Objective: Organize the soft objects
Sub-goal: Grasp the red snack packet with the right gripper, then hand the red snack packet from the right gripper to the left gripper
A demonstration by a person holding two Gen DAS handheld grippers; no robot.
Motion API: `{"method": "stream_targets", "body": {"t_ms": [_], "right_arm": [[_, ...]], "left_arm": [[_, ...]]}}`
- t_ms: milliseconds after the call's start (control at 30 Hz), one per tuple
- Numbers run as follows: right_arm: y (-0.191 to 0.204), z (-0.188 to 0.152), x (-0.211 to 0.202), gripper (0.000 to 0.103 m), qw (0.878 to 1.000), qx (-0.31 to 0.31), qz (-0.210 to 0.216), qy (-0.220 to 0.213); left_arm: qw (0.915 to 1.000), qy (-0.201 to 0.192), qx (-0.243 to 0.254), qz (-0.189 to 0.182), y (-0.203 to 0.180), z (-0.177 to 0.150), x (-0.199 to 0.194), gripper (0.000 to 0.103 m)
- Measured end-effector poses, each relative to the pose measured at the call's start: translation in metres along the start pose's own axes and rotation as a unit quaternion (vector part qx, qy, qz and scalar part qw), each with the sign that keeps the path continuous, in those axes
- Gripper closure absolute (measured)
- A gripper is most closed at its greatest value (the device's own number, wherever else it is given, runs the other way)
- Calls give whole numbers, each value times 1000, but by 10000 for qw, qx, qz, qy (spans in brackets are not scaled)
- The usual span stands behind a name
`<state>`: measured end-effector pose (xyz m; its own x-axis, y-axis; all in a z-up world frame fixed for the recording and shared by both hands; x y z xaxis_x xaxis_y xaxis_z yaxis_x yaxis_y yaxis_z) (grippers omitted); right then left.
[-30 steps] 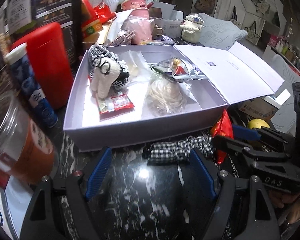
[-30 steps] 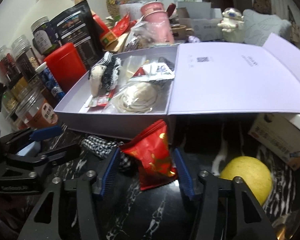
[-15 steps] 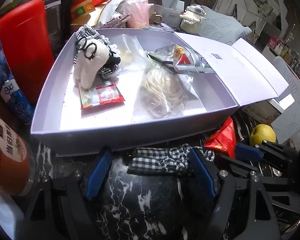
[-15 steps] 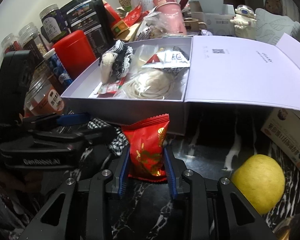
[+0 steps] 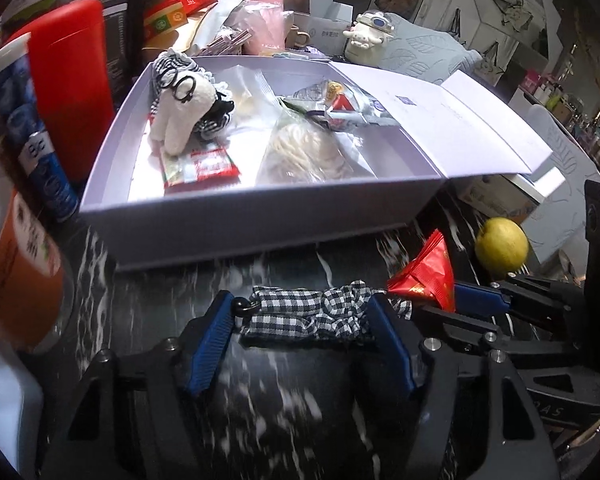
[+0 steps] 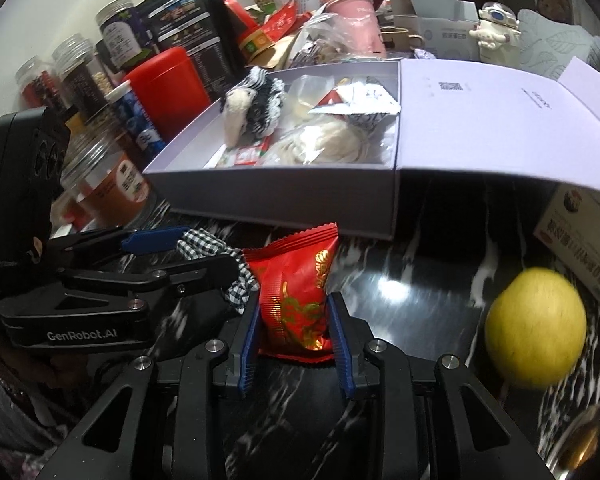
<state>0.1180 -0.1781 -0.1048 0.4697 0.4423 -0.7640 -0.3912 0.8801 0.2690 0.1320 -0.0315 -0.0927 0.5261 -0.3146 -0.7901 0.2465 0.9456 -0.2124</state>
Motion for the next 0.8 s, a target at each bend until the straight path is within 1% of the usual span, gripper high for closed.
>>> {"method": "stream_targets", "body": {"t_ms": [133, 267, 367, 433, 533, 800], "right_arm": [[6, -15, -12, 72, 10000, 30, -25, -67], [6, -29, -31, 72, 9997, 156, -78, -160], [12, -37, -39, 72, 9998, 160, 1, -96], [19, -42, -43, 72, 9999, 98, 60, -88], [32, -44, -42, 72, 9999, 16, 137, -94], [60, -44, -19, 70, 9995, 93, 297, 109]], "left_arm": [[10000, -15, 22, -42, -3, -14, -14, 35], [9980, -255, 66, 570, -2, -28, -35, 35], [9971, -323, 49, 692, 0, -35, -47, 34], [9970, -308, -10, 708, 0, -40, -53, 35], [9970, -320, -52, 709, 1, -47, -64, 34], [9950, -412, -97, 906, 5, -61, -84, 35]]}}
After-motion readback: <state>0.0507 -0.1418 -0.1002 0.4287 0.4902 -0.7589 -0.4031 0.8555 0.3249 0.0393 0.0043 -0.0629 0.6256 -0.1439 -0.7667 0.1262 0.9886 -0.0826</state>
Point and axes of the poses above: each gripper's, at about its wrist camera, not at the fingertips, and x roughly the way its jaws point, y to its left, z to its top, the point moved 1 cm from there along x, roughly the way its jaws point, and after that the axes turned 1 degree about x, right-handed, at the moved point
